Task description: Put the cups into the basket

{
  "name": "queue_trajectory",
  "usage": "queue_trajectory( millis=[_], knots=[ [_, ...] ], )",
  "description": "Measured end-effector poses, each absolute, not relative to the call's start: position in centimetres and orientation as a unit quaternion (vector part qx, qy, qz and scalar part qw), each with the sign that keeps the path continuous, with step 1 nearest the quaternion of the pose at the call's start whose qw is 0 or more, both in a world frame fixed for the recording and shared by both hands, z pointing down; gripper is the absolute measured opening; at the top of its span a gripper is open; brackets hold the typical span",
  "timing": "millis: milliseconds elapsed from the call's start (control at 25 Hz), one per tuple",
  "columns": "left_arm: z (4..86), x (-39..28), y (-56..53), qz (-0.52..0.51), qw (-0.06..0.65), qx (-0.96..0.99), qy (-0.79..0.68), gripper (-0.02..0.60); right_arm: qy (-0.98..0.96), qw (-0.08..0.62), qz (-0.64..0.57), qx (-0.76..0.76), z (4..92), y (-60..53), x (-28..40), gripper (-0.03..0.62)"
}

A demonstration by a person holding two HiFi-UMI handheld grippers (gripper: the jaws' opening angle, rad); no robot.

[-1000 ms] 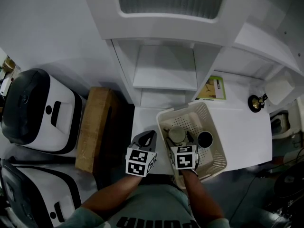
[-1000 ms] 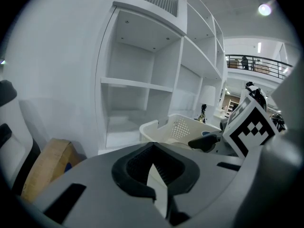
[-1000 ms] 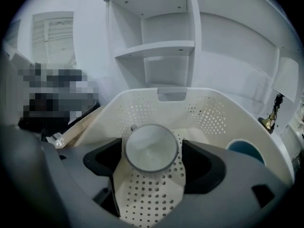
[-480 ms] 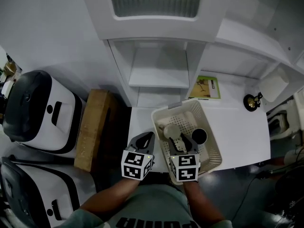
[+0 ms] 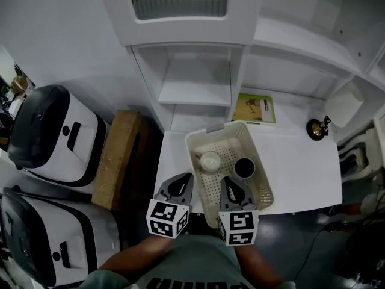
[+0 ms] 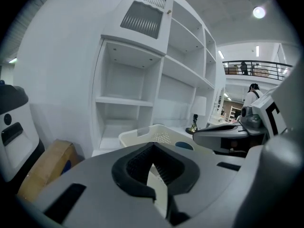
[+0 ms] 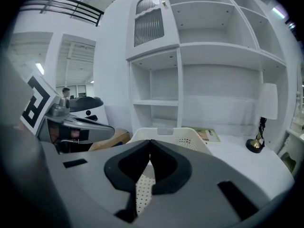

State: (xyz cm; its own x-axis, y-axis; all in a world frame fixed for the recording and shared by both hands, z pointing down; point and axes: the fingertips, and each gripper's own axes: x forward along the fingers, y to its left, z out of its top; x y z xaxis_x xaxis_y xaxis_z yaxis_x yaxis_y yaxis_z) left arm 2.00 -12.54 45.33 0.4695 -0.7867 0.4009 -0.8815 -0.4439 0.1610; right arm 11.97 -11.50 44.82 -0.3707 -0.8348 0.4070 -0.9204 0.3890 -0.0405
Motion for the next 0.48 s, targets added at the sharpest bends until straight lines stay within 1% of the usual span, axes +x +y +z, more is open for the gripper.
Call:
queue_trajectory(
  millis=[240, 480],
  knots=[
    [44.5, 2.6, -10.2, 0.126, 0.165, 0.831, -0.517, 0.006, -0.833, 0.143, 0.116, 0.521, 43.9, -10.1, 12.8, 0.017],
    [43.9, 2.0, -8.1, 0.121, 0.157, 0.826, -0.528, 0.006, -0.841, 0.138, 0.112, 0.510, 43.6, -8.3, 12.3, 0.017]
  ],
)
